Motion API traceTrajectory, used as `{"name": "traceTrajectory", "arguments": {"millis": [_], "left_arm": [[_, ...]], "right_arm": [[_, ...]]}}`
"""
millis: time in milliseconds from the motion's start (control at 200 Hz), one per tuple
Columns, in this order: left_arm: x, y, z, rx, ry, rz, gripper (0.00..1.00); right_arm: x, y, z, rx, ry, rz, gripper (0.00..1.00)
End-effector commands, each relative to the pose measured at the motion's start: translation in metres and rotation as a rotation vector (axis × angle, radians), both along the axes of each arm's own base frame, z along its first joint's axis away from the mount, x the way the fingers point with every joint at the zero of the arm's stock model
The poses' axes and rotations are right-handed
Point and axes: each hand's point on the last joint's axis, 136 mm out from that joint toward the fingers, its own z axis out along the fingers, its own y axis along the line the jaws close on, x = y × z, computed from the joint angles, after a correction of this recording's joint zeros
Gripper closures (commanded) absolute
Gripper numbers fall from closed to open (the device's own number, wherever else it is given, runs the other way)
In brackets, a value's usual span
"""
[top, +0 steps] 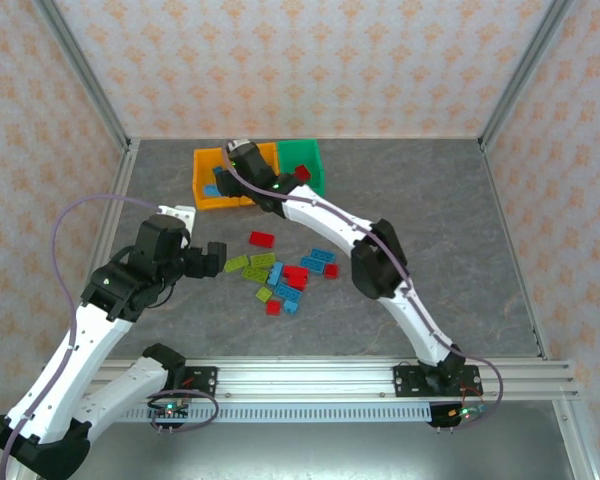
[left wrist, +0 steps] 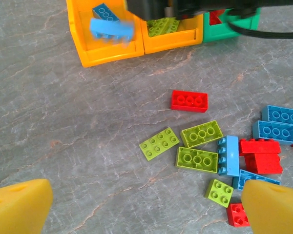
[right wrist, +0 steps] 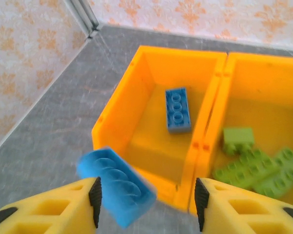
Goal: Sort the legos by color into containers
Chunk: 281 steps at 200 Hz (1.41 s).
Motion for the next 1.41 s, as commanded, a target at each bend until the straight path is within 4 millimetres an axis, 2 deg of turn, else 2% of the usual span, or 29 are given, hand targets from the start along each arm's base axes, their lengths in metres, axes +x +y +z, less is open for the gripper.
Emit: {"name": "traceTrajectory", "arguments": {"millis": [0,155,250,295,385,425,475,530,581,671,751,901,1076,1236,1401], "left_arm": [[0.003,-0.001,0.002,-0.03,-0.024,0.007,0.0],[0.003,-0.002,0.002,-0.039,-0.02,0.002,0.0],[0.004,0.0,0.001,-0.036,-0.021,0.018,0.0],[0.006,0.013,0.0,-0.016,-0.031,0.096,0.0],[0.007,0.048,-0.003,0.037,-0.038,0.332,0.0],[0.006,0.057,-0.002,0.032,-0.03,0.419,0.0],[0.007,0.059,-0.004,-0.003,-0.016,0.478,0.01],[0.012,0.051,-0.012,-0.093,-0.002,0.524,0.04],[0.017,0.045,-0.024,-0.162,0.015,0.568,0.01],[0.013,0.063,-0.046,-0.204,0.031,0.815,0.0],[-0.002,0.086,-0.06,-0.2,0.027,1.051,0.01],[-0.026,0.121,-0.087,-0.213,0.015,1.307,0.02],[-0.084,0.167,-0.118,-0.171,0.072,1.566,0.04],[-0.131,0.191,-0.133,-0.081,0.106,1.737,0.03],[-0.164,0.2,-0.152,-0.052,0.13,1.856,0.01]], "right_arm": [[0.018,0.015,0.005,-0.005,-0.106,0.043,0.52],[0.038,0.024,0.006,0.002,-0.234,0.026,0.52],[0.038,0.024,0.009,-0.005,-0.232,0.028,0.51],[0.034,0.022,0.014,-0.003,-0.205,0.033,0.48],[0.017,0.016,0.025,0.006,-0.124,0.057,0.42],[0.007,0.009,0.03,0.003,-0.08,0.061,0.4],[-0.006,0.0,0.037,-0.006,-0.038,0.069,0.39],[-0.02,-0.011,0.044,-0.009,-0.006,0.078,0.38],[-0.035,-0.019,0.045,-0.019,0.023,0.105,0.37],[-0.059,-0.036,0.045,-0.048,0.068,0.142,0.35],[-0.075,-0.054,0.04,-0.083,0.105,0.137,0.34],[-0.096,-0.08,0.028,-0.135,0.163,0.119,0.31],[-0.108,-0.097,0.019,-0.167,0.206,0.096,0.26],[-0.119,-0.099,0.019,-0.165,0.244,0.126,0.25],[-0.129,-0.105,0.026,-0.163,0.253,0.143,0.23]]}}
